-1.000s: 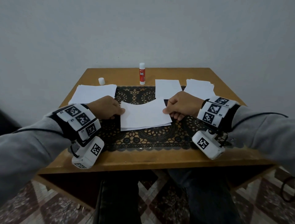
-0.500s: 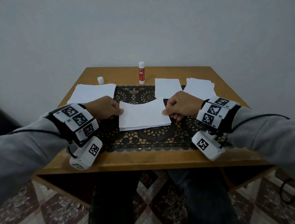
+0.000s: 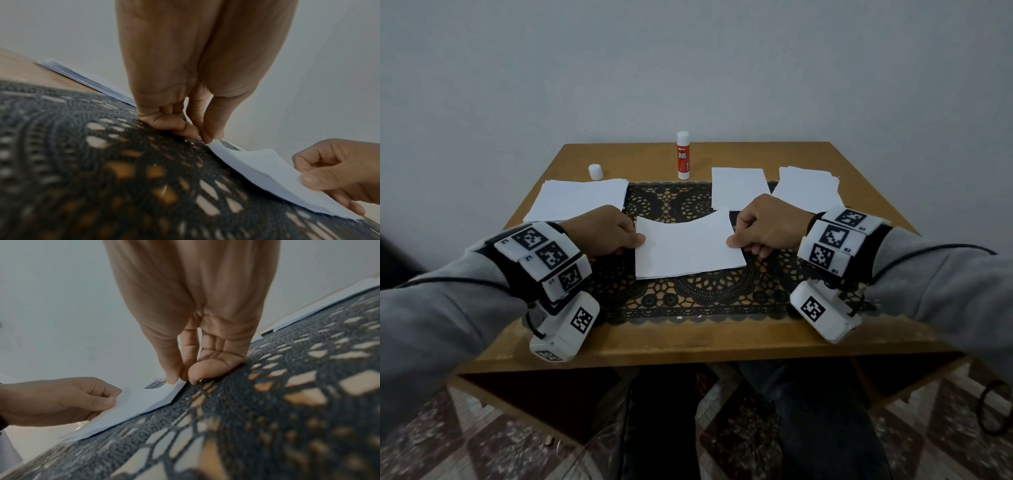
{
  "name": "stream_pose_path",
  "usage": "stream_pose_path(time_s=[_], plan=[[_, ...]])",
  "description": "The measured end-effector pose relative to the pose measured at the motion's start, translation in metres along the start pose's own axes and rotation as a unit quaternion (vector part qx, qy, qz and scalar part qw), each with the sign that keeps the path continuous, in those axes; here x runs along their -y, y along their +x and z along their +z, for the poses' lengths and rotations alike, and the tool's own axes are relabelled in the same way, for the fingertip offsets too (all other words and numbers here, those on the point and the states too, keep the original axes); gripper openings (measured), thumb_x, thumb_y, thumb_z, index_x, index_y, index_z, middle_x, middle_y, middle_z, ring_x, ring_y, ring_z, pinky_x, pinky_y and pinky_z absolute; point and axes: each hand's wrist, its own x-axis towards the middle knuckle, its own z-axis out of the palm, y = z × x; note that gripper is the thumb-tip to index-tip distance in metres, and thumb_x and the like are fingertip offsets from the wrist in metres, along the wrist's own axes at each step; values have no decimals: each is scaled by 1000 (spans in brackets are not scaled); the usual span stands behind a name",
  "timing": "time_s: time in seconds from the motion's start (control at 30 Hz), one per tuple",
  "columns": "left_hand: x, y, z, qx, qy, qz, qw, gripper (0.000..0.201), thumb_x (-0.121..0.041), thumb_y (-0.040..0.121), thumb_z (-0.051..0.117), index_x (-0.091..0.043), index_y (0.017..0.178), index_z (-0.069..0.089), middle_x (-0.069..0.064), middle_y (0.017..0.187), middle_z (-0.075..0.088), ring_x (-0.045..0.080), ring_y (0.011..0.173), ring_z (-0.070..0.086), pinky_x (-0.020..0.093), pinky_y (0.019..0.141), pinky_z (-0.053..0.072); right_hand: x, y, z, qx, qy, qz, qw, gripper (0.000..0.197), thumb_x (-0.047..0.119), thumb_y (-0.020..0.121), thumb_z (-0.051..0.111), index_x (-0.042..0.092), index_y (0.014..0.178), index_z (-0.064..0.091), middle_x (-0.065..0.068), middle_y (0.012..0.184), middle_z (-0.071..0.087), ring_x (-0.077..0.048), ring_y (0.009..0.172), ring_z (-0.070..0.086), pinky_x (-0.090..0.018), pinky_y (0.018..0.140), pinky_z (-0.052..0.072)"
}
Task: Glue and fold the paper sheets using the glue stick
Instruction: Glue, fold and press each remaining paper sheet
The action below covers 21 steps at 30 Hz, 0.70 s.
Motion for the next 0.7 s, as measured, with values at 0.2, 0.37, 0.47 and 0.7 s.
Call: stream_pose_path(time_s=[0.2, 0.37, 0.47, 0.7], plan=[[-1, -1, -1, 2, 0, -5, 1000, 31, -26, 92, 60, -13, 65, 58, 2, 67, 57, 12, 62, 49, 25, 60, 39, 5, -1, 2, -6, -30, 5, 1000, 25, 19, 84, 75, 7, 68, 61, -7, 67, 64, -14, 58, 60, -22, 54, 52], [-5, -3, 2, -12, 21, -5, 1000, 29, -26, 88, 67, -13, 64, 56, 0, 67, 55, 10, 62, 46, 24, 56, 35, 12, -3, 4, -11, -96, 9, 995, 24, 21, 84, 74, 7, 73, 58, -8, 63, 62, -18, 56, 60, -23, 55, 53], [-9, -2, 5, -29, 54, -20, 998, 25, -28, 83, 72, -11, 76, 54, 4, 78, 57, 13, 68, 49, 25, 58, 36, 17, -6, 8, -22, -157, -1, 987, 21, 22, 86, 72, 8, 80, 58, -11, 72, 67, -21, 62, 62, -24, 56, 50], [-20, -23, 25, -51, 296, 47, 953, 65, -39, 94, 51, -22, 146, 16, 15, 150, 21, 36, 135, 27, 52, 104, 34, 43, -20, 27, -21, -432, -78, 898, 30, 13, 94, 52, 10, 124, 49, -13, 124, 45, -33, 117, 45, -43, 88, 44]])
